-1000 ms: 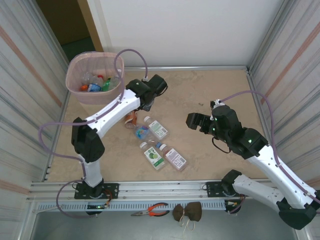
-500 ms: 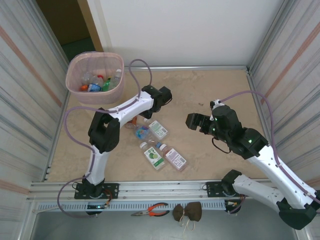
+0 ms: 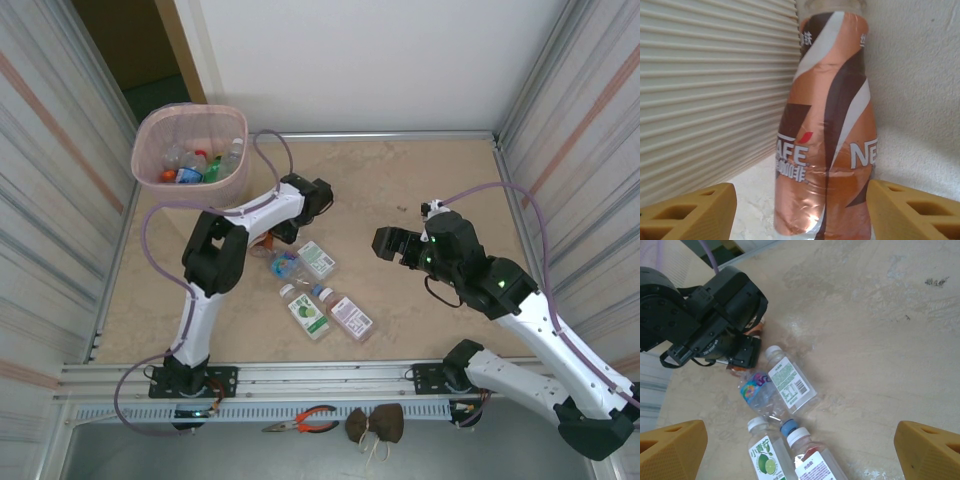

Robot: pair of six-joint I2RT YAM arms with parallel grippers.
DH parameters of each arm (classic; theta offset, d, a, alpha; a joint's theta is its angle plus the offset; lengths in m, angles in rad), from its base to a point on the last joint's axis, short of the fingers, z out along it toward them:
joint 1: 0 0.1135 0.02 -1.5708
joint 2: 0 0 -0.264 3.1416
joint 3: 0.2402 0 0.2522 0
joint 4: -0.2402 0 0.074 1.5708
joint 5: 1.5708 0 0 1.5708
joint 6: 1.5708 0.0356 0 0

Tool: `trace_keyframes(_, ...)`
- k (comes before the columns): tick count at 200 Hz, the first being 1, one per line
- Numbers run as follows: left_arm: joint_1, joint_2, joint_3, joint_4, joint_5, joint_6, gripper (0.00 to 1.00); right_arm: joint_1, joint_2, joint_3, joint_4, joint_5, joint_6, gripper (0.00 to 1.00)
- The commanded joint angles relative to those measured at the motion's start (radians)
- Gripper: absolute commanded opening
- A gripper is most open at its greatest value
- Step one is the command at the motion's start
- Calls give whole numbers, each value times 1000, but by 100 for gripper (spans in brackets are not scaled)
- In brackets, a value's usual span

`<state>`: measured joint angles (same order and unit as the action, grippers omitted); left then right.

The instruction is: Put the plastic bottles in the bin

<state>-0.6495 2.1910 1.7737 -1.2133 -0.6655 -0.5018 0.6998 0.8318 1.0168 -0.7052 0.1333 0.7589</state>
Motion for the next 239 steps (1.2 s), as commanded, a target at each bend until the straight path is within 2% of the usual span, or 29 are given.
trace_keyframes(1, 8, 19, -16, 21, 42, -18, 69, -6, 7, -9, 2, 7, 17, 95)
trace_keyframes(54, 30, 29, -54, 66, 105, -1, 68, -5, 10, -15, 7, 2, 20, 95)
trace_keyframes(152, 64, -27, -146, 235, 305, 87, 66, -6, 20, -14, 9, -9, 22, 95)
trace_keyframes(225, 64, -90, -162, 239, 286, 108, 62, -5, 20, -12, 6, -11, 34, 95)
trace_keyframes(239, 63, -141, -158, 239, 284, 117, 62, -6, 22, -12, 6, -12, 36, 95)
